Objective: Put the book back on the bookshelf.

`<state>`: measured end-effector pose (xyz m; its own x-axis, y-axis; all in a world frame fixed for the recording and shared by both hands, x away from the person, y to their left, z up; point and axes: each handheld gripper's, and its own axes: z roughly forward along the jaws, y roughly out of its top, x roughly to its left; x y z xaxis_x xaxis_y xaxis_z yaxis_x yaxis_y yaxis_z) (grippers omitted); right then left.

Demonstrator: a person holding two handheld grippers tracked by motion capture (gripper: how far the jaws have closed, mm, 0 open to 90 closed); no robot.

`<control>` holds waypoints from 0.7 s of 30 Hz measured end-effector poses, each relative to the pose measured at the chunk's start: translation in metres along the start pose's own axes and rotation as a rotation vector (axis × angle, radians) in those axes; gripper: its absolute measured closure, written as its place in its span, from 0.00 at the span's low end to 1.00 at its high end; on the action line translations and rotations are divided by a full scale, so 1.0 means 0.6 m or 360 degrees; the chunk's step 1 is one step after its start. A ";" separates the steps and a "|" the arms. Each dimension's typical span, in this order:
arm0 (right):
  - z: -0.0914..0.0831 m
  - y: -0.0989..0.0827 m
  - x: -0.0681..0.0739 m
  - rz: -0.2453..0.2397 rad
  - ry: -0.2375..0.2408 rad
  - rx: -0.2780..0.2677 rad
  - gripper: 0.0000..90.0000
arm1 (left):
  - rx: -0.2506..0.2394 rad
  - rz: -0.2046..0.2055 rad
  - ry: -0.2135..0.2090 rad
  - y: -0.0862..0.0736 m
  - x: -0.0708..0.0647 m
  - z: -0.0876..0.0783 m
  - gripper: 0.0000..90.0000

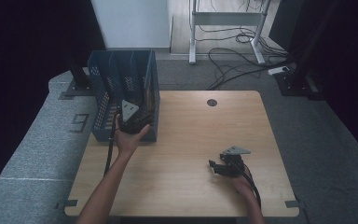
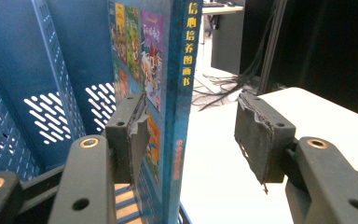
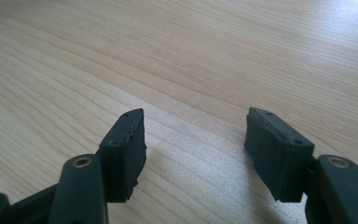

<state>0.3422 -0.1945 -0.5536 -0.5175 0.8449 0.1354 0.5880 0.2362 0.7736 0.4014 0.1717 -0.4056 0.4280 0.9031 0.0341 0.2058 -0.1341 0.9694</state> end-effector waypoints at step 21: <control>-0.001 -0.001 -0.004 0.0038 0.0016 -0.0009 0.41 | 0.0044 -0.0176 -0.0122 -0.069 0.024 -0.075 0.49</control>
<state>0.3429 -0.1970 -0.5538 -0.5097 0.8453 0.1601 0.5969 0.2134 0.7735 0.3597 0.2087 -0.4345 0.4671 0.8794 -0.0923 0.2792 -0.0477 0.9590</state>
